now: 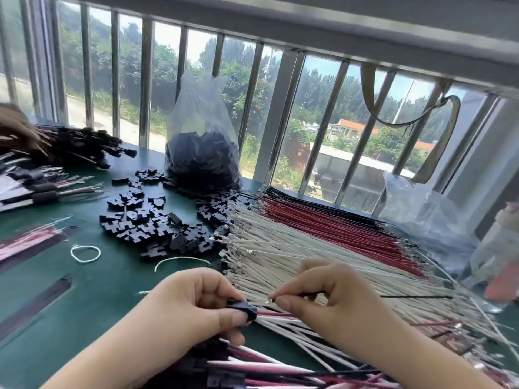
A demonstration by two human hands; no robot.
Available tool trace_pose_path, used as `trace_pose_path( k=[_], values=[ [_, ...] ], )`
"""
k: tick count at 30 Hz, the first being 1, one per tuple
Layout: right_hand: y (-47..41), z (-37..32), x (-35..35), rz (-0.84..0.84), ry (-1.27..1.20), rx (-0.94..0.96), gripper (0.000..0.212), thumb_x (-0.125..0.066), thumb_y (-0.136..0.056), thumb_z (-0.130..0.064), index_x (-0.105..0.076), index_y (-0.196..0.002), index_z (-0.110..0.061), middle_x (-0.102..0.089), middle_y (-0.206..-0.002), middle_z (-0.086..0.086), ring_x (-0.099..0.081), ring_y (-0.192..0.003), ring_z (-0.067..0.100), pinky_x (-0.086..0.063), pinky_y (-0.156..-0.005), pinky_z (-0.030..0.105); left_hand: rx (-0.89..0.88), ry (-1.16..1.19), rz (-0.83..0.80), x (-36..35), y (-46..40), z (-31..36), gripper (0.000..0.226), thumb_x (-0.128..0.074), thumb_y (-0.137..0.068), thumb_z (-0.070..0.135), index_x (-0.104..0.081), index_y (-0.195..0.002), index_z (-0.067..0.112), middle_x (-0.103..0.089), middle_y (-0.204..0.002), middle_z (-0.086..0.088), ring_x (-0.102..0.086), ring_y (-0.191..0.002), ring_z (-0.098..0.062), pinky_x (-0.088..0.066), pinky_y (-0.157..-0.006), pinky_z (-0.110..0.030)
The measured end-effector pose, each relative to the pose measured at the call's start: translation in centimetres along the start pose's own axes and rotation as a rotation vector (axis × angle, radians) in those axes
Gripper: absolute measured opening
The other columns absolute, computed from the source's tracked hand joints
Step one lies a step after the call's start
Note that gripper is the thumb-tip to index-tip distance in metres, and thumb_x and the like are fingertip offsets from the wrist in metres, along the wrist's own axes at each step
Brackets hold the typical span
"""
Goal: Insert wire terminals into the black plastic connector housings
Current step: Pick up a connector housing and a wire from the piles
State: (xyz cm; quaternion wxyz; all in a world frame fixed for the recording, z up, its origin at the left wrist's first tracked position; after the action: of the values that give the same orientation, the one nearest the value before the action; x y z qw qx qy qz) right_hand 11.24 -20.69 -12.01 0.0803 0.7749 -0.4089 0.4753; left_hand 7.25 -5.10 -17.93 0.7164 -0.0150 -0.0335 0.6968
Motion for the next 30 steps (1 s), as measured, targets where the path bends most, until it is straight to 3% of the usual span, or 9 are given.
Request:
trace_pose_path(
  k=[6, 10, 16, 20, 25, 30],
  values=[
    [-0.1, 0.2, -1.3, -0.003, 0.067, 0.054, 0.003, -0.062, -0.082, -0.043, -0.064, -0.083, -0.044, -0.059, -0.083, -0.021, -0.055, -0.081, 0.004, -0.043, -0.069, 0.021, 0.004, 0.023, 0.030, 0.1, 0.2, 0.2, 0.016, -0.076, -0.064, -0.004, -0.064, -0.070, 0.003, -0.071, -0.065, -0.019, -0.069, -0.054, -0.025, -0.050, -0.049, -0.020],
    [-0.1, 0.2, -1.7, -0.005, 0.063, 0.065, 0.007, -0.055, -0.081, -0.048, -0.061, -0.084, -0.044, -0.059, -0.084, -0.018, -0.056, -0.081, 0.004, -0.046, -0.071, 0.026, 0.014, 0.025, 0.031, 0.1, 0.2, 0.2, 0.018, -0.080, -0.056, 0.005, -0.066, -0.068, 0.006, -0.071, -0.065, -0.019, -0.069, -0.054, -0.024, -0.049, -0.048, -0.019],
    [0.0, 0.2, -0.7, 0.045, 0.008, 0.021, 0.021, -0.076, -0.077, -0.024, -0.070, -0.070, -0.043, -0.062, -0.081, -0.023, -0.060, -0.080, -0.001, -0.043, -0.071, 0.009, 0.021, 0.001, 0.012, 0.1, 0.2, 0.1, 0.023, -0.084, -0.052, 0.018, -0.072, -0.072, 0.019, -0.073, -0.070, -0.016, -0.071, -0.060, -0.023, -0.051, -0.051, -0.020],
    [0.3, 0.0, -0.6, 0.093, 0.053, 0.016, 0.022, -0.078, -0.075, -0.028, -0.069, -0.070, -0.047, -0.061, -0.081, -0.023, -0.059, -0.078, 0.001, -0.043, -0.069, 0.011, 0.016, -0.010, 0.007, 0.0, 0.2, 0.3, 0.025, -0.082, -0.050, 0.022, -0.072, -0.072, 0.021, -0.073, -0.067, -0.014, -0.070, -0.057, -0.020, -0.050, -0.051, -0.018],
    [0.6, -1.1, -0.7, 0.183, 0.119, 0.118, 0.023, -0.073, -0.071, -0.036, -0.066, -0.090, -0.047, -0.060, -0.078, -0.018, -0.059, -0.074, 0.002, -0.038, -0.060, 0.009, -0.001, -0.029, -0.020, -0.1, 0.4, 0.5, 0.027, -0.077, -0.053, 0.028, -0.073, -0.078, 0.019, -0.074, -0.072, -0.013, -0.071, -0.061, -0.020, -0.052, -0.054, -0.020],
    [1.0, -1.6, -0.4, 0.242, 0.021, 0.196, 0.013, -0.072, -0.071, -0.036, -0.071, -0.084, -0.037, -0.056, -0.072, -0.018, -0.056, -0.068, 0.003, -0.037, -0.060, 0.008, -0.003, 0.043, -0.029, -0.1, 0.6, 0.9, 0.024, -0.077, -0.055, 0.023, -0.073, -0.078, 0.014, -0.074, -0.078, -0.015, -0.070, -0.058, -0.023, -0.053, -0.051, -0.022]
  ],
)
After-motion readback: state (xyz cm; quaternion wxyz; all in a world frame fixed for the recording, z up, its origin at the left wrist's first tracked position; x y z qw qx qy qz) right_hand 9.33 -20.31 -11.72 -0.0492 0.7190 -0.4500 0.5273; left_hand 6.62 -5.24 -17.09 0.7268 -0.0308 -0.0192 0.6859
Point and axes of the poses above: each hand's wrist, its own y-axis away from the middle knuckle, its own x-axis out of the back of the hand, z = x × y, the point moved 7 cm from there along -y, towards the middle knuckle
